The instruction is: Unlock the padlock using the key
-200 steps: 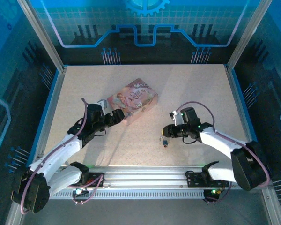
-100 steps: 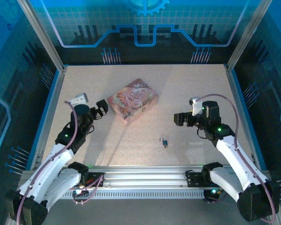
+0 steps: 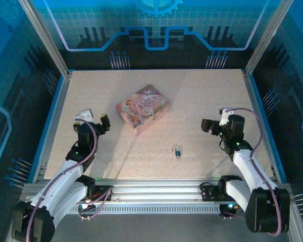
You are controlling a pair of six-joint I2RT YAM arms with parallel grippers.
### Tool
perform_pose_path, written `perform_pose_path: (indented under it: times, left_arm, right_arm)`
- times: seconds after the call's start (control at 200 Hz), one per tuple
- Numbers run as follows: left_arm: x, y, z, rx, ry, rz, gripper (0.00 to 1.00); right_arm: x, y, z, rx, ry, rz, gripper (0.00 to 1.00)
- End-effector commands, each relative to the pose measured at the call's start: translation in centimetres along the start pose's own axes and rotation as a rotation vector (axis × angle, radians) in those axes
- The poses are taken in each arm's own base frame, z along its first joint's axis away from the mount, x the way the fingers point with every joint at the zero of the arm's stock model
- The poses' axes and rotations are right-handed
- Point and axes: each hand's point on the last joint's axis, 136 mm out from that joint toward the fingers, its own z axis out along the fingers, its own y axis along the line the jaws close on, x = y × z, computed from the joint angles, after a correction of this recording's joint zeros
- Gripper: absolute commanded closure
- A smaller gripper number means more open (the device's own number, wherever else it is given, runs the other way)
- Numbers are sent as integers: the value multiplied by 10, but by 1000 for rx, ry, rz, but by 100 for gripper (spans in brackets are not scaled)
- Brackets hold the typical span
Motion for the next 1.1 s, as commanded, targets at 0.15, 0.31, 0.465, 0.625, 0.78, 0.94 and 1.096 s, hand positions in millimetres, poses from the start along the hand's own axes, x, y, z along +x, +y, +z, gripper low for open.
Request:
perform_pose_path:
  times: [0.15, 0.31, 0.465, 0.625, 0.78, 0.94, 1.096]
  left_arm:
    - [5, 1, 17, -20, -33, 112, 1]
    - [21, 5, 29, -25, 7, 122, 1]
    - [35, 5, 39, -5, 46, 108, 1]
    - [40, -1, 49, 35, 65, 107, 1]
    - [38, -2, 58, 56, 64, 100, 1]
    - [33, -8, 67, 98, 32, 93, 1]
    - [27, -13, 76, 116, -7, 95, 1]
  right_arm:
    - [-17, -15, 24, 40, -141, -87, 0]
    - [-18, -14, 34, 16, -168, -118, 0]
    - [-28, -8, 42, -19, -218, -143, 0]
    - [-29, -4, 57, -56, -235, -148, 0]
    - [-20, 13, 69, -106, -212, -230, 0]
    - [-15, 15, 81, -80, -181, -253, 0]
    - [-13, 15, 83, -55, -163, -261, 0]
